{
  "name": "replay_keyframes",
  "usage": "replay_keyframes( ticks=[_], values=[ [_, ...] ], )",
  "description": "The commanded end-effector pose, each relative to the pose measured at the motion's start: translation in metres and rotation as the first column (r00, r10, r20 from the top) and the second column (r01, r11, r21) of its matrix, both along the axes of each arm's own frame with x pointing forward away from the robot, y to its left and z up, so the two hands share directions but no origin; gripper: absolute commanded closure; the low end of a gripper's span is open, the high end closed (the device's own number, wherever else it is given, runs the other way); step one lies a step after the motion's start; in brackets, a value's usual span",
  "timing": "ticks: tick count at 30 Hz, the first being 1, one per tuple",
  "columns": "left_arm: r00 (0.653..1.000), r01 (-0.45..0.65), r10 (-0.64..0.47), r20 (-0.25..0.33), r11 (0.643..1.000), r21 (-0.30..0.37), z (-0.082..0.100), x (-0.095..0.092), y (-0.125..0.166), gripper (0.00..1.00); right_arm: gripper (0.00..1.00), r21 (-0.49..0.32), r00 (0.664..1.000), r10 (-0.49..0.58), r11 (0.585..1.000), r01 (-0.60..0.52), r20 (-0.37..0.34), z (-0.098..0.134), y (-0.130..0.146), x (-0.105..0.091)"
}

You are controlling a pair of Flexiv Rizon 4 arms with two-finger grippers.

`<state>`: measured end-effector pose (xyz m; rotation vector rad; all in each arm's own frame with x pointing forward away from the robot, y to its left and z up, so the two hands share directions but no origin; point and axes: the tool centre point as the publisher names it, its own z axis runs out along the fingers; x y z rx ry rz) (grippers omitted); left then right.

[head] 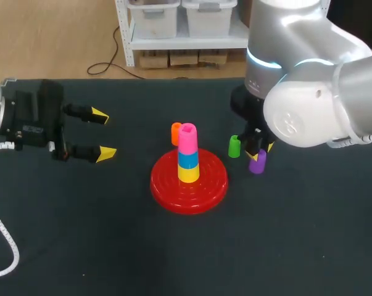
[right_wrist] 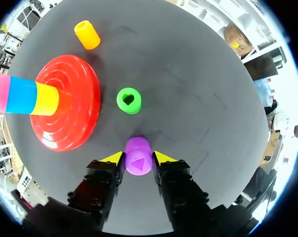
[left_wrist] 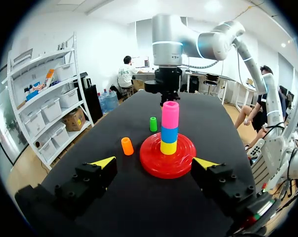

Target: Pick up and stack the cylinders on the red base in this order: pink,purple,orange,green

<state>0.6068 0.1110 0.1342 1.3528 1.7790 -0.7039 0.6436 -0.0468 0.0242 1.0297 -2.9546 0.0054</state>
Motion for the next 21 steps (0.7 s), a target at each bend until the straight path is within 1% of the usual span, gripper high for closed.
replay_keyframes(
  ticks=[1,3,5,7,9,10,12,14,17,21],
  values=[
    [1.0,-0.001,0.001,0.005,1.0,-0.005,-0.002,0.0,0.001,0.0,0.99,-0.007,1.0,0.003,1.0,-0.003,0.004,0.004,0.0,-0.002],
    [1.0,-0.001,0.001,0.005,1.0,-0.005,-0.002,0.0,0.001,0.0,1.0,-0.015,1.0,0.006,1.0,-0.006,0.01,0.011,0.001,-0.001],
    [1.0,-0.001,0.001,0.005,1.0,-0.005,-0.002,0.0,0.001,0.0,1.0,-0.062,0.999,0.02,0.998,-0.018,0.03,0.019,0.003,0.0],
    [1.0,-0.001,0.001,0.005,1.0,-0.005,-0.002,0.0,0.001,0.0,1.0,-0.073,0.999,0.023,0.997,-0.021,0.033,0.032,0.006,0.001],
    [1.0,-0.001,0.001,0.005,1.0,-0.005,-0.002,0.0,0.001,0.0,1.0,-0.074,0.999,0.026,0.997,-0.023,0.032,0.048,0.009,0.004],
    [1.0,-0.001,0.001,0.005,1.0,-0.005,-0.002,0.0,0.001,0.0,1.0,-0.061,0.999,0.027,0.998,-0.025,0.02,0.057,0.011,0.005],
    [1.0,-0.001,0.001,0.005,1.0,-0.005,-0.002,0.0,0.001,0.0,1.0,-0.054,0.999,0.04,0.998,-0.038,0.029,0.074,0.016,0.007],
    [1.0,-0.001,0.001,0.005,1.0,-0.005,-0.002,0.0,0.001,0.0,1.0,-0.026,0.998,0.048,0.999,-0.047,0.044,0.092,0.021,0.008],
    [1.0,-0.001,0.001,0.005,1.0,-0.005,-0.002,0.0,0.001,0.0,1.0,-0.005,0.996,0.058,0.998,-0.058,0.062,0.115,0.029,0.012],
    [1.0,-0.001,0.001,0.005,1.0,-0.005,-0.002,0.0,0.001,0.0,1.0,-0.023,0.993,0.089,0.996,-0.087,0.082,0.143,0.045,0.014]
  ],
)
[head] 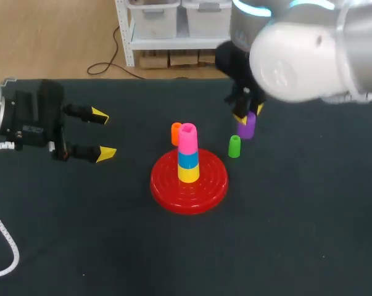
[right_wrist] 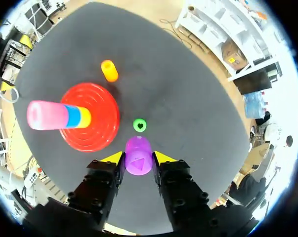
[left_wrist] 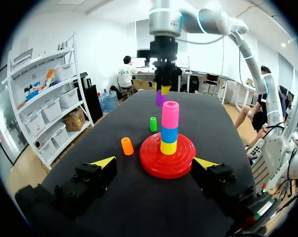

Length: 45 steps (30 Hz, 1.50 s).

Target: Pick up and stack the cylinders on the red base in this order: pink,purple,orange,green

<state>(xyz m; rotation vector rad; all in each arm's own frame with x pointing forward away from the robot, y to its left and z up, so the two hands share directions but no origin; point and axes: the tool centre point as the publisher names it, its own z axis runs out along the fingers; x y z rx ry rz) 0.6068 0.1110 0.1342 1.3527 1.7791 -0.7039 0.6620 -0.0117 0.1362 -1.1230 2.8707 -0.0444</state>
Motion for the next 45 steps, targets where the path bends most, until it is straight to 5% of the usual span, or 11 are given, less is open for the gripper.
replay_keyframes(
  ticks=[1,8,19,27,45],
  values=[
    [1.0,-0.001,0.001,0.005,1.0,-0.005,-0.002,0.0,0.001,0.0,1.0,-0.027,1.0,0.026,0.999,-0.026,0.014,0.037,0.015,-0.005],
    [1.0,-0.001,0.001,0.005,1.0,-0.005,-0.002,0.0,0.001,0.0,1.0,-0.048,0.992,0.122,0.992,-0.12,0.029,0.072,0.047,-0.015],
    [1.0,-0.001,0.001,0.005,1.0,-0.005,-0.002,0.0,0.001,0.0,1.0,-0.041,0.967,0.254,0.967,-0.252,0.033,0.083,0.088,-0.039],
    [1.0,-0.001,0.001,0.005,1.0,-0.005,-0.002,0.0,0.001,0.0,1.0,-0.049,0.954,0.299,0.953,-0.298,0.013,0.074,0.098,-0.055],
    [1.0,-0.001,0.001,0.005,1.0,-0.005,-0.002,0.0,0.001,0.0,1.0,-0.048,0.948,0.316,0.947,-0.317,-0.032,0.056,0.115,-0.055]
  ],
)
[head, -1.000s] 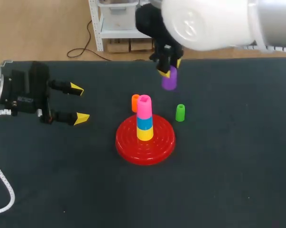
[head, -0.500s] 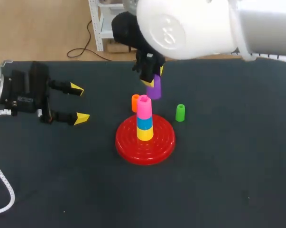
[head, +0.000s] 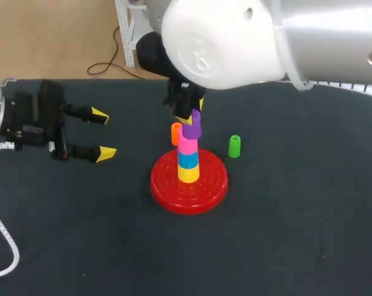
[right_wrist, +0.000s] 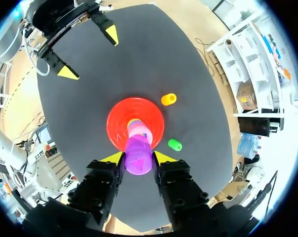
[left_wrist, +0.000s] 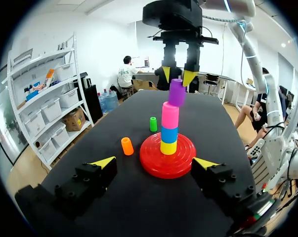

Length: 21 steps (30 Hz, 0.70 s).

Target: Pick up and stack the cylinders on the red base in this order: pink,purple,orange,green

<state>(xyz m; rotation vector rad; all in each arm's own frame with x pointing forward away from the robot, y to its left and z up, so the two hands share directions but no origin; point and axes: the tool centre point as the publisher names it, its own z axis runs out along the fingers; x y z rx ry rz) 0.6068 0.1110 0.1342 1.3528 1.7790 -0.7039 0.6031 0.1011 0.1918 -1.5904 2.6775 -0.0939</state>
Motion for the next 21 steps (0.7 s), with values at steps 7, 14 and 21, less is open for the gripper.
replay_keyframes(
  ticks=[7,14,21],
  values=[
    [1.0,-0.001,0.001,0.005,1.0,-0.005,-0.002,0.0,0.001,0.0,1.0,-0.003,1.0,-0.013,1.0,0.013,0.001,-0.001,0.005,0.011],
    [1.0,-0.001,0.001,0.005,1.0,-0.005,-0.002,0.0,0.001,0.0,1.0,-0.014,1.0,-0.012,1.0,0.012,-0.005,-0.004,0.007,0.012],
    [1.0,-0.001,0.001,0.005,1.0,-0.005,-0.002,0.0,0.001,0.0,1.0,-0.048,1.0,-0.015,0.999,0.014,-0.024,-0.011,0.011,0.014]
  ],
)
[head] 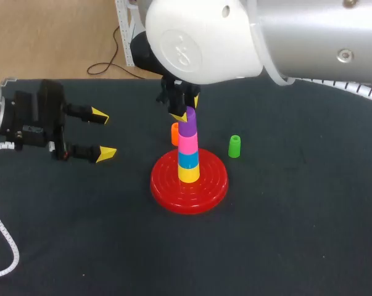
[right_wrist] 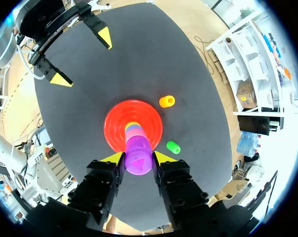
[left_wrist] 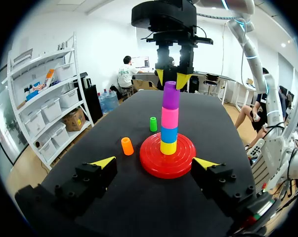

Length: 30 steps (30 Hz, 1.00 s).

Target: Pick up and stack the cylinders on the red base in this order: pink,purple,orange,green

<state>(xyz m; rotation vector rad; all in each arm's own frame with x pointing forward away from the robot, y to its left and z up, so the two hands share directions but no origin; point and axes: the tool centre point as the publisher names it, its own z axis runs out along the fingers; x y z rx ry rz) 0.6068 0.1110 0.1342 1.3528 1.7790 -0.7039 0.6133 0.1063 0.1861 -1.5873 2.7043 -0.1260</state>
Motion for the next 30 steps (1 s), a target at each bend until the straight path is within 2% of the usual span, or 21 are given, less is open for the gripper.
replay_keyframes(
  ticks=[1,9,14,15,16,17,25,27,30],
  values=[
    [1.0,-0.001,0.001,0.005,1.0,-0.005,-0.002,0.0,0.001,0.0,1.0,-0.039,1.0,-0.006,0.999,0.006,-0.02,-0.009,0.006,0.005],
    [1.0,-0.001,0.001,0.005,1.0,-0.005,-0.002,0.0,0.001,0.0,1.0,-0.08,0.999,-0.021,0.997,0.017,-0.049,-0.029,0.002,0.003],
    [1.0,-0.001,0.001,0.005,1.0,-0.005,-0.002,0.0,0.001,0.0,1.0,-0.052,0.999,-0.019,0.998,0.016,-0.051,-0.024,0.001,0.002],
    [1.0,-0.001,0.001,0.005,1.0,-0.005,-0.002,0.0,0.001,0.0,0.74,-0.037,0.999,-0.02,0.999,0.018,-0.049,-0.019,0.0,0.003],
    [1.0,-0.001,0.001,0.005,1.0,-0.005,-0.002,0.0,0.001,0.0,0.12,-0.022,0.999,-0.019,1.0,0.018,-0.044,-0.014,-0.001,0.003],
    [1.0,-0.001,0.001,0.005,1.0,-0.005,-0.002,0.0,0.001,0.0,0.0,-0.008,0.999,-0.019,1.0,0.018,-0.044,-0.008,-0.003,0.004],
    [1.0,-0.001,0.001,0.005,1.0,-0.005,-0.002,0.0,0.001,0.0,0.0,0.096,0.998,-0.053,0.994,0.055,-0.021,0.039,-0.011,0.011],
    [1.0,-0.001,0.001,0.005,1.0,-0.005,-0.002,0.0,0.001,0.0,0.0,0.116,0.995,-0.1,0.988,0.102,-0.02,0.049,-0.013,0.02],
    [1.0,-0.001,0.001,0.005,1.0,-0.005,-0.002,0.0,0.001,0.0,0.0,0.125,0.987,-0.162,0.979,0.163,-0.022,0.053,-0.015,0.035]
  ],
)
